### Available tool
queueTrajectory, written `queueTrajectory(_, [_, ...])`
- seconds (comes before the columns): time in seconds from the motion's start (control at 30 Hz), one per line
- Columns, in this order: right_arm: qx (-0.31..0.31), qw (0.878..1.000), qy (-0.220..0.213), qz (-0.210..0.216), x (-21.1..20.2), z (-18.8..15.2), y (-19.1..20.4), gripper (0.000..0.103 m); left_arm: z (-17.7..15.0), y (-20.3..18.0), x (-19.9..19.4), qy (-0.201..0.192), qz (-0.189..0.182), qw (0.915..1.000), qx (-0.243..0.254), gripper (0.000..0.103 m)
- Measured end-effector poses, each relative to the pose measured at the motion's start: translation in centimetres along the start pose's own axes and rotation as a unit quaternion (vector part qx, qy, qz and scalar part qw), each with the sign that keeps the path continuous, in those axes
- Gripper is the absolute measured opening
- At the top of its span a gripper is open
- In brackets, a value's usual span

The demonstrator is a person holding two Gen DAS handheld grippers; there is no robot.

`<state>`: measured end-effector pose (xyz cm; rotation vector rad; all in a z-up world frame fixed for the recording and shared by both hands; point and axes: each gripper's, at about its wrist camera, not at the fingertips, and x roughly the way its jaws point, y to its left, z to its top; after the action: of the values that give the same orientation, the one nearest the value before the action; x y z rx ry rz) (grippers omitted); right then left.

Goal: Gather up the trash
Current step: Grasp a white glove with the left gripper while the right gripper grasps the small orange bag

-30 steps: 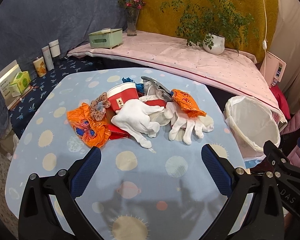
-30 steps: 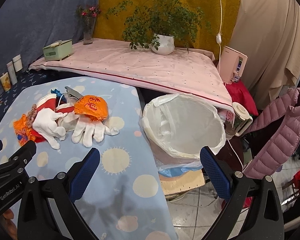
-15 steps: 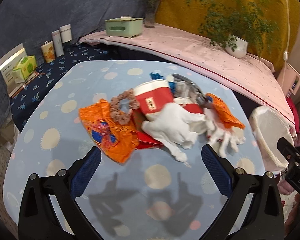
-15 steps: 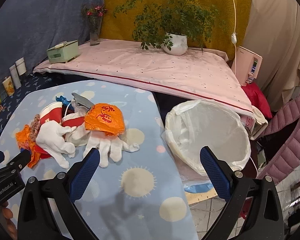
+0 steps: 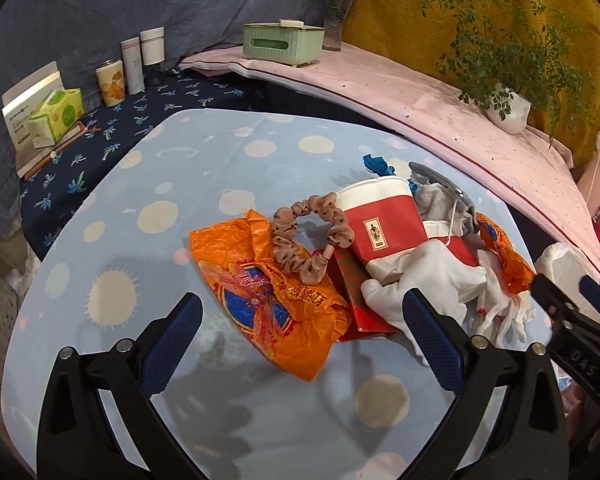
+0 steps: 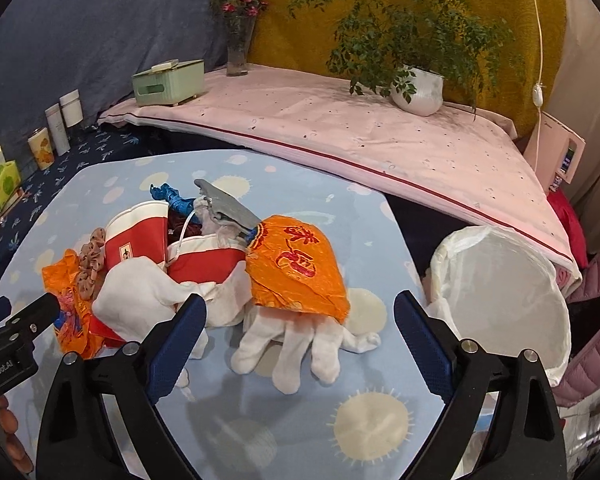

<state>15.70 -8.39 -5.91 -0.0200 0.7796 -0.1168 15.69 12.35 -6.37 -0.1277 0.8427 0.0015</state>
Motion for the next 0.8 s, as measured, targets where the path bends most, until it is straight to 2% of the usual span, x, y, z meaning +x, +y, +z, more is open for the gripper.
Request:
queueTrajectory(0.13, [-0.007, 1.0, 0.014, 0.006, 2.0, 0.3, 0.9, 0.077, 0.3, -1.2, 0.9, 0.006, -0.025, 0.9996, 0.012, 0.091])
queueTrajectory(0.2, [-0.011, 1.0, 0.025, 0.006, 2.9, 0.2, 1.0, 0.069, 0.4, -2.2, 1.6, 0.013, -0.04, 0.9988, 0.025, 0.084])
queueTrajectory(0.23, [-0.01, 0.999, 0.03, 0.008, 3.2, 0.1, 1.0, 0.06, 0.4, -2.7, 2.0, 0.017, -0.046, 0.9984, 0.03, 0.082])
queueTrajectory(0.27, [-0.008, 0.999, 0.036, 0.009, 3.6, 0.0, 0.9, 0.048, 0.4, -3.1, 2.4, 0.023, -0.054, 0.9977, 0.035, 0.075])
queueTrajectory(0.3, [-0.004, 0.999, 0.041, 0.011, 3.9, 0.0, 0.7, 0.043, 0.4, -3.5, 2.7, 0.029, -0.059, 0.9971, 0.039, 0.067])
queueTrajectory(0.37, [0.004, 0.999, 0.045, 0.016, 4.2, -0.1, 0.1, 0.03, 0.4, -4.2, 3.3, 0.035, -0.067, 0.9961, 0.046, 0.061])
queueTrajectory(0.43, [0.01, 0.999, 0.043, 0.018, 4.0, 0.0, -0.4, 0.026, 0.5, -4.9, 3.5, 0.036, -0.075, 0.9951, 0.054, 0.054])
queueTrajectory(0.5, [0.012, 0.999, 0.039, 0.019, 3.7, 0.2, -0.8, 0.023, 0.5, -5.6, 3.6, 0.04, -0.082, 0.9937, 0.065, 0.031])
queueTrajectory(0.53, [0.015, 0.999, 0.036, 0.019, 3.4, 0.3, -1.1, 0.02, 0.5, -5.9, 3.6, 0.042, -0.086, 0.9931, 0.068, 0.026])
queueTrajectory(0.6, [0.02, 0.999, 0.032, 0.023, 2.9, 0.6, -1.7, 0.017, 0.5, -6.4, 3.5, 0.044, -0.092, 0.9921, 0.073, 0.009])
queueTrajectory(0.8, [0.034, 0.999, 0.006, 0.018, 0.1, 1.8, -3.8, 0.011, 0.9, -7.6, 1.5, 0.028, -0.104, 0.9905, 0.086, 0.005])
